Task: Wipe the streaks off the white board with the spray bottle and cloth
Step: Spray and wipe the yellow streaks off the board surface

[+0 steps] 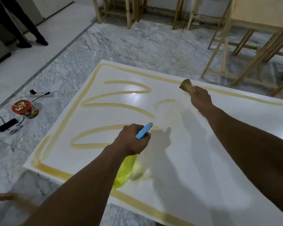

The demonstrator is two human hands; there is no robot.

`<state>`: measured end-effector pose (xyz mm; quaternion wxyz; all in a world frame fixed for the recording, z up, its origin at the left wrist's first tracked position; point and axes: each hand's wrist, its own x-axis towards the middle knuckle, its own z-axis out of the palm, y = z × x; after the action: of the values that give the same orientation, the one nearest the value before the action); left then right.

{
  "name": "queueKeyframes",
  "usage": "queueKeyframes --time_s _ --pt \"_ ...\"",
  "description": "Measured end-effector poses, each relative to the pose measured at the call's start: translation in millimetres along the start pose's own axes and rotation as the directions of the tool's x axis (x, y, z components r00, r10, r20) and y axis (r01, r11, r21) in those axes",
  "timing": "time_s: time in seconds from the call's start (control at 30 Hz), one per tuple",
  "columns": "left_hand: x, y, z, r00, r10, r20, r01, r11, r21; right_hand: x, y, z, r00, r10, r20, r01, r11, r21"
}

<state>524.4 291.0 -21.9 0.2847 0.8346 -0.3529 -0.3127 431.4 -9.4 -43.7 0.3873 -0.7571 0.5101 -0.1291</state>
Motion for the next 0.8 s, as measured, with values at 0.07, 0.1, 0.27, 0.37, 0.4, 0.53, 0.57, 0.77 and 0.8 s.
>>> queueKeyframes --time_s 0.07,0.1,0.27,0.37,0.4,0.53,0.57,0.77,0.8 --pt "27.0 7.7 8.5 1.0 -0.009 -0.014 0.009 1.0 0.008 51.2 10.5 9.8 0.997 -0.079 -0.001 0.078 0.985 -0.153" --pt "36.7 10.4 12.1 1.0 -0.011 -0.024 0.011 1.0 0.011 70.1 15.9 16.1 0.994 -0.112 0.013 0.112 0.973 -0.203" --pt "59.6 13.3 24.8 0.999 -0.025 -0.043 0.026 1.0 0.007 100.6 72.9 77.5 0.94 -0.203 0.272 0.309 0.844 -0.439" --pt "58.3 7.6 25.8 0.997 -0.055 -0.052 0.055 0.998 0.003 77.0 91.5 106.1 0.943 -0.259 0.208 0.332 0.76 -0.559" --pt "57.0 4.8 25.5 0.996 -0.065 -0.053 0.065 0.998 0.007 70.1 91.4 110.1 0.94 -0.269 0.21 0.341 0.76 -0.553" --pt "42.4 -3.9 22.7 0.997 -0.064 -0.049 0.065 0.997 0.039 16.5 96.5 120.1 0.923 -0.318 0.215 0.384 0.756 -0.531" --pt "36.5 -5.7 21.7 0.997 -0.062 -0.047 0.065 0.997 0.047 -3.6 98.2 125.0 0.918 -0.329 0.221 0.397 0.754 -0.523" --pt "-12.5 -25.1 13.2 0.999 0.0 -0.038 0.002 0.999 0.051 -150.0 104.1 162.9 0.893 -0.339 0.296 0.444 0.776 -0.449" --pt "-24.5 -29.6 10.8 1.0 0.014 -0.025 -0.013 0.999 0.047 -181.2 104.9 170.6 0.892 -0.346 0.289 0.444 0.788 -0.426"
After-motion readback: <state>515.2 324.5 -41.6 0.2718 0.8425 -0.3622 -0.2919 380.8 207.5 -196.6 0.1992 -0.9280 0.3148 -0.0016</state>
